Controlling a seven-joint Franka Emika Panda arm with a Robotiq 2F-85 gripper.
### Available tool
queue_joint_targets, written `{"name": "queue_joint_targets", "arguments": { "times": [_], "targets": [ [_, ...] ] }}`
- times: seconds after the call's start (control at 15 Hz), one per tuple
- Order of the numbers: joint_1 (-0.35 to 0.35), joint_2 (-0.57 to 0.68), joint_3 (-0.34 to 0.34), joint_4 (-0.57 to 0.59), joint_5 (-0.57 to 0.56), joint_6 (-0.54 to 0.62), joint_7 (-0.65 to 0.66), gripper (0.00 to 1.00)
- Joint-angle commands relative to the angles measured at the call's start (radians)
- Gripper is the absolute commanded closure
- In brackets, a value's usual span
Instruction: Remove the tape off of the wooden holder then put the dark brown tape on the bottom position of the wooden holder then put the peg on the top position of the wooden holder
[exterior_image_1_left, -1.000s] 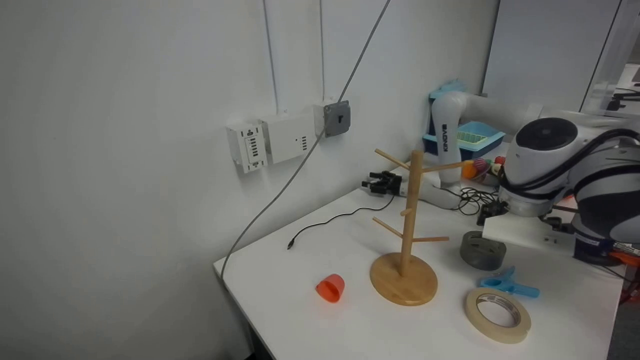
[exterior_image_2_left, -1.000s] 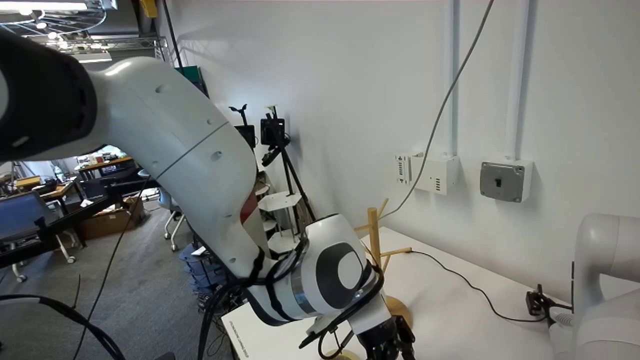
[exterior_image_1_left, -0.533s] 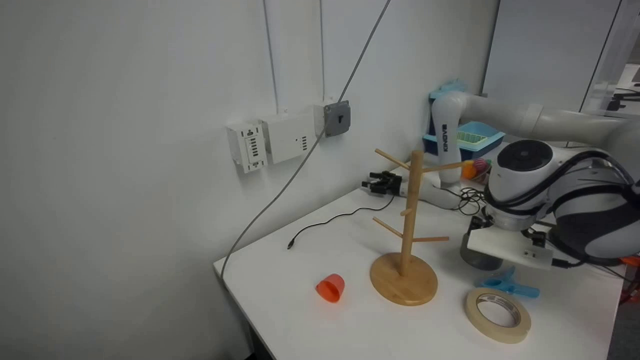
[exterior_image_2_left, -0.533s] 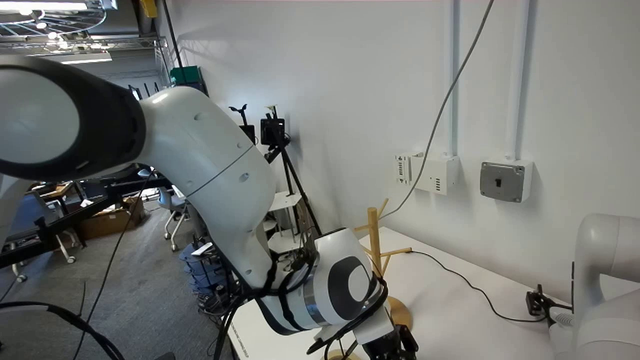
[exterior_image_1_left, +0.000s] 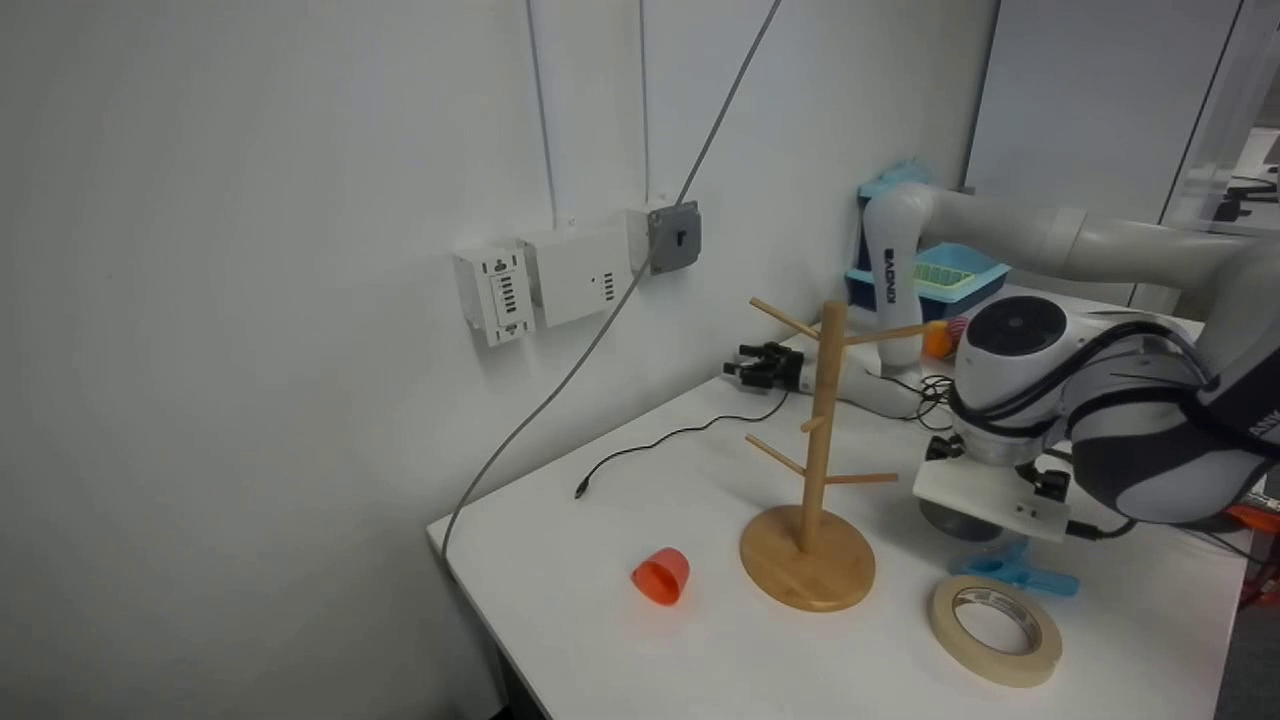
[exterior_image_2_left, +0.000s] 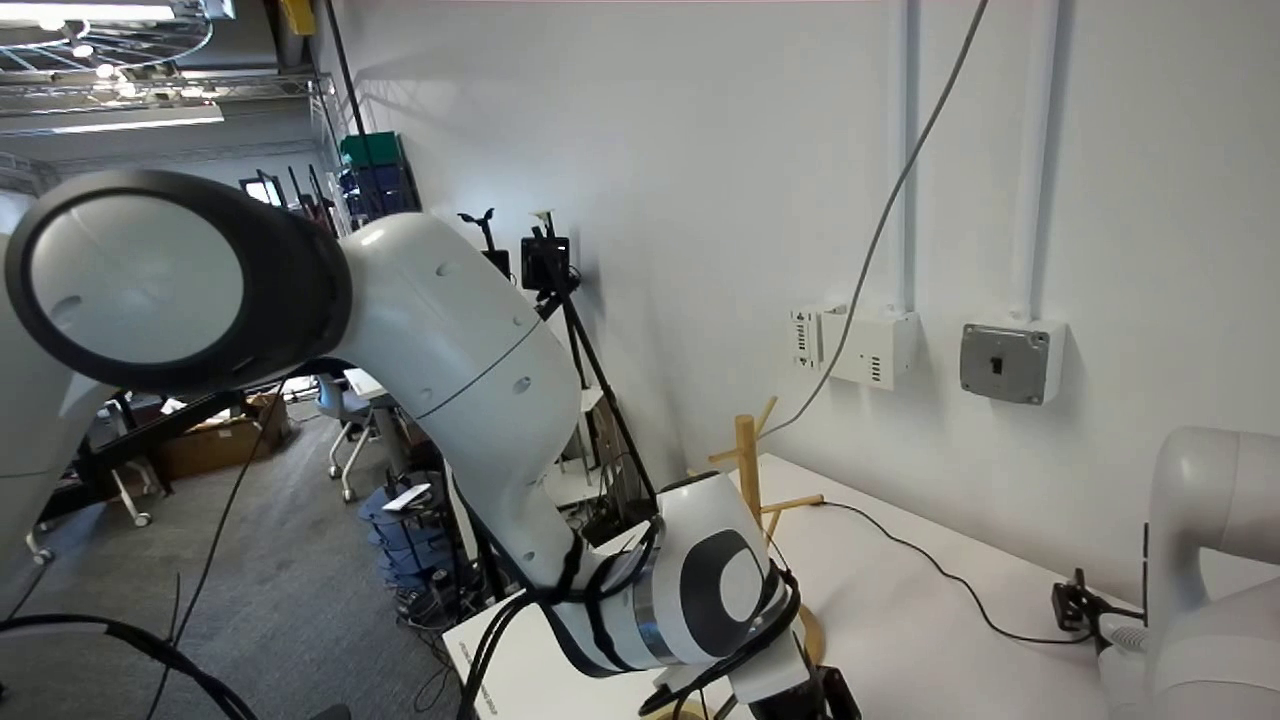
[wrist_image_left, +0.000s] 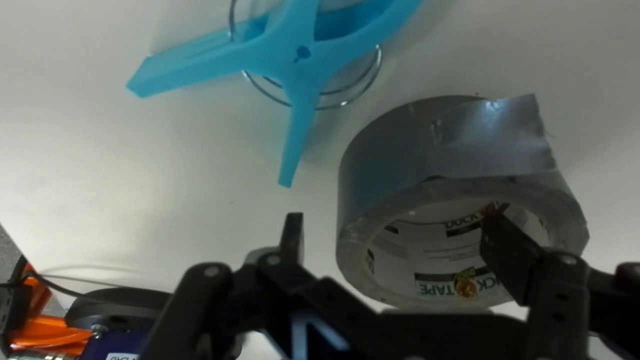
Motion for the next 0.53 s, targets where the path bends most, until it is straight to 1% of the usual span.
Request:
{"name": "queue_joint_targets", "arguments": {
  "times": [0.0,0.07,0.27,0.33,0.47],
  "targets": [
    [0.045,0.049,-0.043,0.038,0.048,0.012,-0.001,0.4],
    [0.052,0.054,-0.048,0.039,0.053,0.013,-0.002,0.49],
    [0.069,0.059,-0.06,0.035,0.072,0.012,-0.009,0.71],
    [0.077,0.06,-0.067,0.033,0.074,0.014,-0.008,0.81],
    [0.091,0.051,-0.082,0.024,0.069,0.015,-0.008,0.94]
  ]
}}
